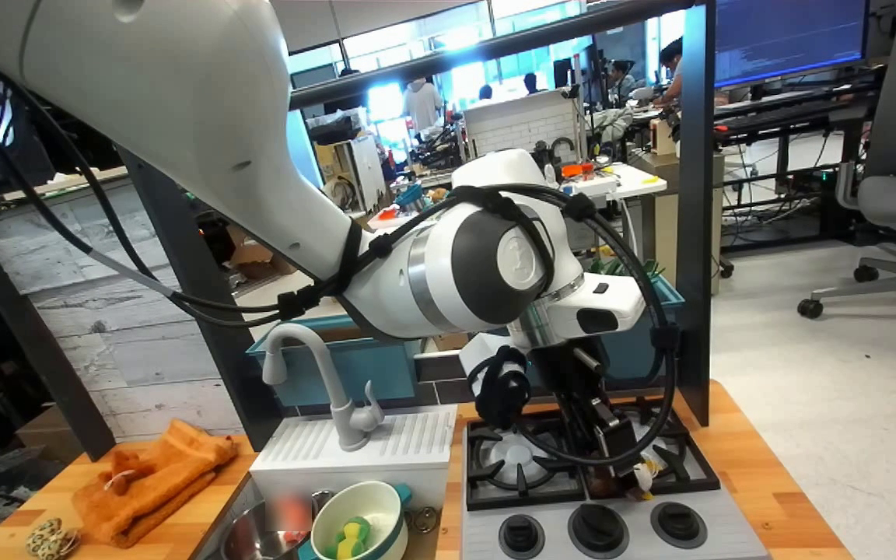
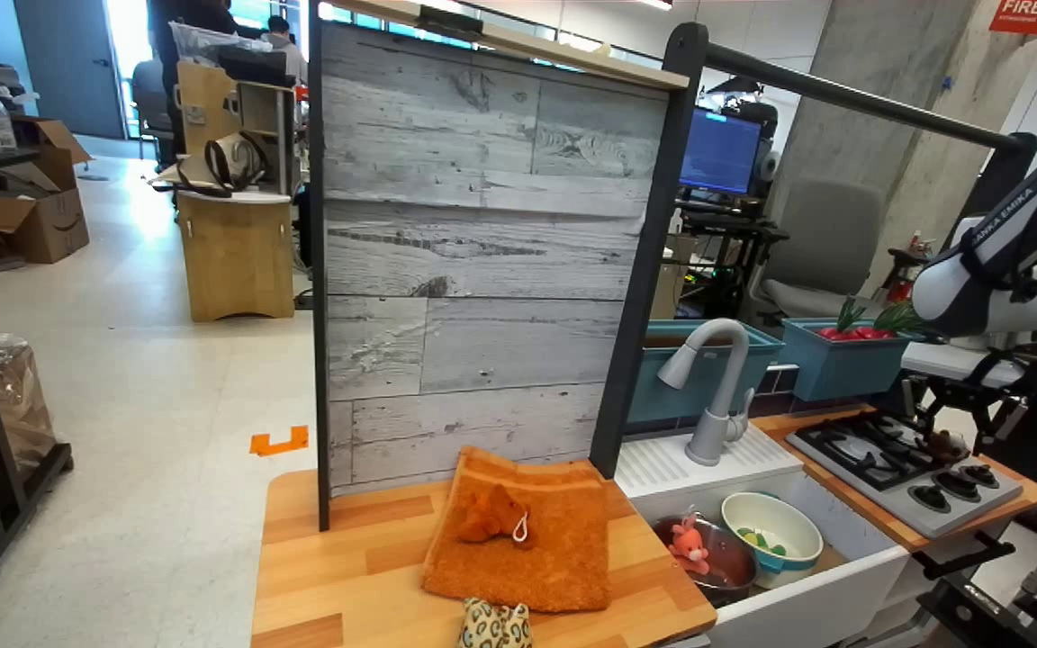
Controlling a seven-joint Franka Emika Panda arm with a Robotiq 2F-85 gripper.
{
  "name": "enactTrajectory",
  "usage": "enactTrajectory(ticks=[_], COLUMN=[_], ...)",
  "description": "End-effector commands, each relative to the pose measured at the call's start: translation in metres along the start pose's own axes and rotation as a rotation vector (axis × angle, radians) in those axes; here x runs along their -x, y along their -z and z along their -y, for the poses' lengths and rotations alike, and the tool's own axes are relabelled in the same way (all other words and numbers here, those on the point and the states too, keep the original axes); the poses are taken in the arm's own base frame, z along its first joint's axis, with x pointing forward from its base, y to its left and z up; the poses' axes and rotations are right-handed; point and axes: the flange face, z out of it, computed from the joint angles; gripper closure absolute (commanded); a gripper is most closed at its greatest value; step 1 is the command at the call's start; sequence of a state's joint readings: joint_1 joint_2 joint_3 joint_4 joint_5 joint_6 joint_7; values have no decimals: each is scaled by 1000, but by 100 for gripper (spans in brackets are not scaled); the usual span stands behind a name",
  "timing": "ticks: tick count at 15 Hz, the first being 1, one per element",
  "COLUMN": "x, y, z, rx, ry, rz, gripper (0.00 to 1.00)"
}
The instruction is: Put the plushies inside the pots in the sink, wipe the counter with the towel, and then remove the pink plushy from the pot and put it on the stove
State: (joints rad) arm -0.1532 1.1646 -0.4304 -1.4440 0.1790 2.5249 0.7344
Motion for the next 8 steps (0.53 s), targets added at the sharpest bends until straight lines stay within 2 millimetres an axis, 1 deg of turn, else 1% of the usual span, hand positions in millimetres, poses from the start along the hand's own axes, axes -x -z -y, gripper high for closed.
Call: enactTrajectory(ticks=[1,4,5,6,7,8], x=[0,2,4,7,11,19], y=[2,-4,-3,-1,2,10], z=[-7,-6,-5,-3,-1,1], rx=[-3,-4,-8,-13,-17,-21], ry=[-15,-11,-3,6,18,44], rz=[-7,-2,4,10,14,37], gripper=[73,95,99,100,100,100])
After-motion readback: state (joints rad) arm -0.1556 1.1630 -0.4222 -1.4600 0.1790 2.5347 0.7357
